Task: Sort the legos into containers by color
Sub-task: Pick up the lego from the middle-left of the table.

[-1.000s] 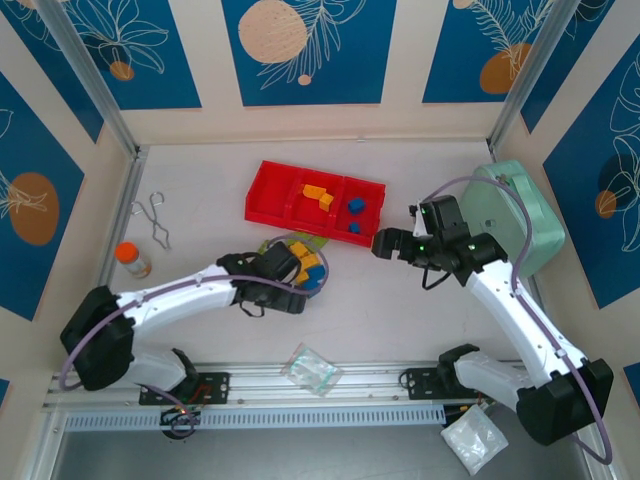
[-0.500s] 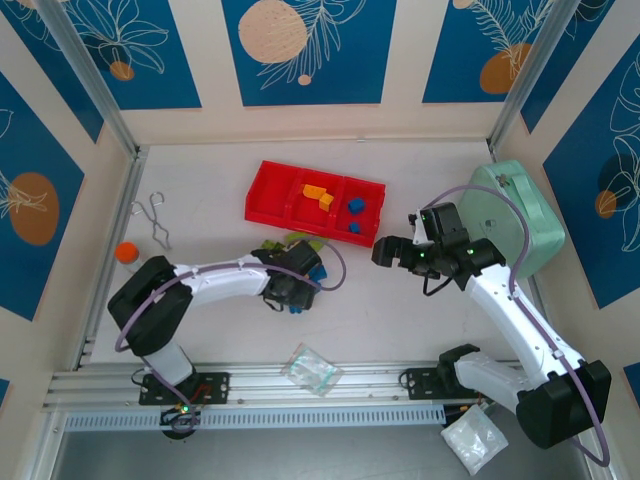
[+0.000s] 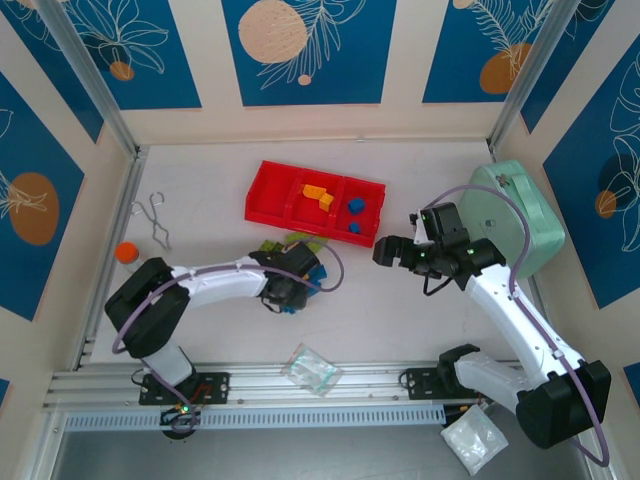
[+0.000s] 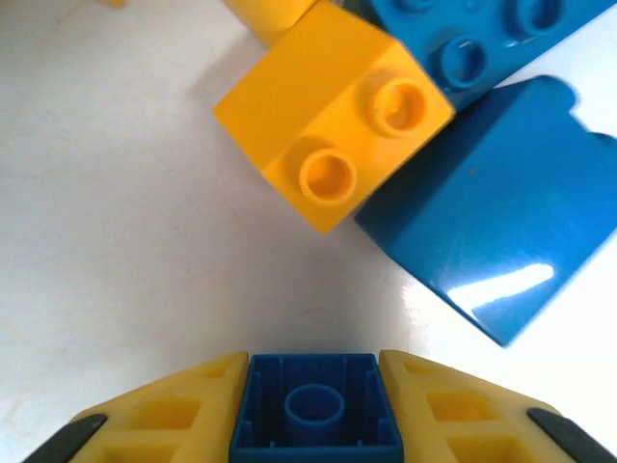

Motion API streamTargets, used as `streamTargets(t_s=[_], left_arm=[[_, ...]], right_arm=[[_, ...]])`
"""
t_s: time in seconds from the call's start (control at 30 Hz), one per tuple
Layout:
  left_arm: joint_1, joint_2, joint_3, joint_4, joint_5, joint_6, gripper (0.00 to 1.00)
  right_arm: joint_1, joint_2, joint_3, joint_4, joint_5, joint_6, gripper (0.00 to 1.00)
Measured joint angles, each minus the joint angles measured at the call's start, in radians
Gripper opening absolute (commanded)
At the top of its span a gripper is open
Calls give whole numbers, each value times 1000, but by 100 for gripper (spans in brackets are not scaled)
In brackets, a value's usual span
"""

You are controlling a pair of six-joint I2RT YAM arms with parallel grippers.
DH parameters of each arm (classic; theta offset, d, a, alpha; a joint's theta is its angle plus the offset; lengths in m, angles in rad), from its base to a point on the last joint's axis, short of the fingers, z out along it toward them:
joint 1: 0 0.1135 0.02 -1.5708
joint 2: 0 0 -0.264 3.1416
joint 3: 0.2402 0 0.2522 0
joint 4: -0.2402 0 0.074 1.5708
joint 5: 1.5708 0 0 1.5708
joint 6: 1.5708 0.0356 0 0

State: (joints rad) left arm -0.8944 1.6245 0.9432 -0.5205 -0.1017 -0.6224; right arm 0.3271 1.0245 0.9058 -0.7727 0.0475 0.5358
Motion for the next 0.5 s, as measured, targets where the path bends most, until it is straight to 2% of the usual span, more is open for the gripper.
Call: streamTargets(t_s=[0.17, 0.27, 0.37, 0.5], left_arm=[[0, -111, 48, -68, -14, 15, 28], [12, -124, 175, -111, -27, 59, 28], [36, -89, 352, -129, -32, 122, 28], [84, 74, 648, -156, -39, 212, 25]], right_arm=[[-2, -8, 6, -9, 16, -1, 99], [-8, -30, 28, -26, 32, -4, 99], [-17, -65, 45, -25, 44, -4, 99], [-34, -113, 45, -31, 53, -4, 99]])
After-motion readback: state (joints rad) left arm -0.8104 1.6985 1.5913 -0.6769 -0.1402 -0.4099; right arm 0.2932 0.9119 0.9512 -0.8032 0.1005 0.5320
